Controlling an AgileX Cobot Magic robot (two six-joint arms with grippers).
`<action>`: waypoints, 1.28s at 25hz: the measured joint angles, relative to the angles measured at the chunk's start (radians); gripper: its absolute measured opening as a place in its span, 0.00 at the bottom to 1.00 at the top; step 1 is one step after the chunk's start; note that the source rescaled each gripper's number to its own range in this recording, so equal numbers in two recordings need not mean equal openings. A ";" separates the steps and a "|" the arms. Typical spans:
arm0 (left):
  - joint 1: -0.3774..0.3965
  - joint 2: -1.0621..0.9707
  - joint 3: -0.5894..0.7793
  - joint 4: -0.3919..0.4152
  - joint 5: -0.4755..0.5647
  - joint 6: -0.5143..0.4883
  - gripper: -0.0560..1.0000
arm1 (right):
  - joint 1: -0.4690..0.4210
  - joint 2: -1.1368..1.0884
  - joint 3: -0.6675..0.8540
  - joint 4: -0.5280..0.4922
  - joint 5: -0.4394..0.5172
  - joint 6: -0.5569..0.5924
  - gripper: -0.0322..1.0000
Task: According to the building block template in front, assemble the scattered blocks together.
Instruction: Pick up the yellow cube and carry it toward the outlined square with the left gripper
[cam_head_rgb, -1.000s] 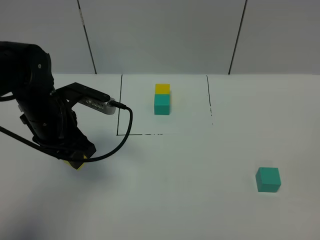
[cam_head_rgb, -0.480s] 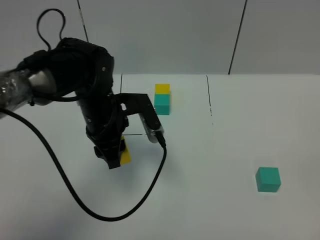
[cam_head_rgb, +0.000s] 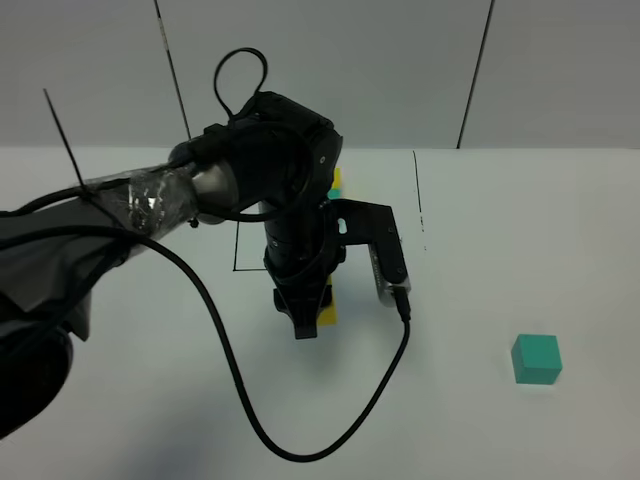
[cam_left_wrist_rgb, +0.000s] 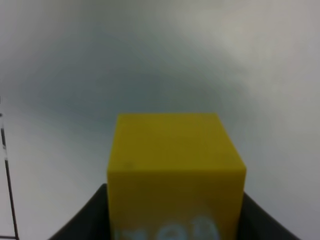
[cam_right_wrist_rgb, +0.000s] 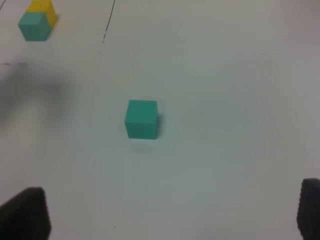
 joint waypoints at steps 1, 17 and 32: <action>-0.006 0.014 -0.022 0.000 0.008 0.003 0.05 | 0.000 0.000 0.000 0.000 0.000 0.000 1.00; -0.023 0.135 -0.092 0.029 0.023 0.047 0.05 | 0.000 0.000 0.000 0.000 0.000 0.000 1.00; -0.023 0.174 -0.092 0.033 0.013 0.049 0.05 | 0.000 0.000 0.000 0.000 0.000 0.000 1.00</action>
